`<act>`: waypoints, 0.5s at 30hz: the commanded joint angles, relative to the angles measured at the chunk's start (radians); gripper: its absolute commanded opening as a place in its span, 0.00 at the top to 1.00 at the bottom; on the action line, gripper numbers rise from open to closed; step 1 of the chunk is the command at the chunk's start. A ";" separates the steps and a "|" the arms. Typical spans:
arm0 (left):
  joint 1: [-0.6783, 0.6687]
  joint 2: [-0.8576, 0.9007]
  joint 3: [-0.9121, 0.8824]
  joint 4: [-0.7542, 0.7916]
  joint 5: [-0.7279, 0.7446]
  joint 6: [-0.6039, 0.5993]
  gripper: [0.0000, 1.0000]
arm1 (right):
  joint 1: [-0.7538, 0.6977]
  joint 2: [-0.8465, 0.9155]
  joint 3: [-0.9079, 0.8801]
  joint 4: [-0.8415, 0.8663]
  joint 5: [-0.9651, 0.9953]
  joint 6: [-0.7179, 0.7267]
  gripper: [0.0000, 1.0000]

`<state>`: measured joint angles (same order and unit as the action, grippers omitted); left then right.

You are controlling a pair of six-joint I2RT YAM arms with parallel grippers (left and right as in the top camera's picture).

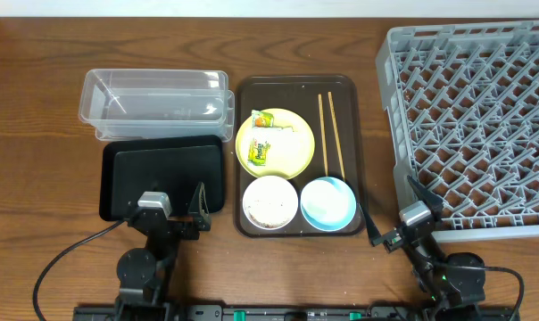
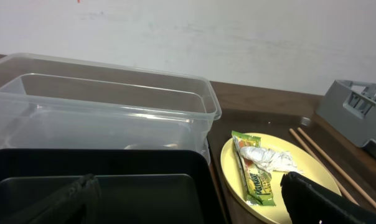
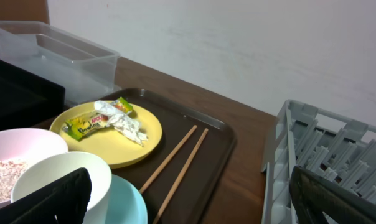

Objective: Sort waste into correct bins and load items into the dishwasher rack

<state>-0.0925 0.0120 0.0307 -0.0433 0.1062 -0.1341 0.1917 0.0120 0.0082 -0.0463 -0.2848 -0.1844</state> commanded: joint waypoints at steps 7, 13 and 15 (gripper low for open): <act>0.005 -0.007 -0.027 0.000 0.014 -0.005 0.05 | -0.008 -0.005 -0.003 0.029 -0.005 -0.007 0.01; 0.005 -0.007 -0.027 -0.003 0.014 -0.005 0.05 | -0.008 -0.005 -0.003 0.021 -0.005 -0.007 0.01; 0.005 -0.007 -0.027 -0.013 0.013 -0.004 0.05 | -0.008 -0.005 -0.003 0.028 -0.022 0.000 0.01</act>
<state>-0.0925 0.0120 0.0284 -0.0372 0.1059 -0.1345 0.1917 0.0120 0.0074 -0.0250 -0.2859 -0.1856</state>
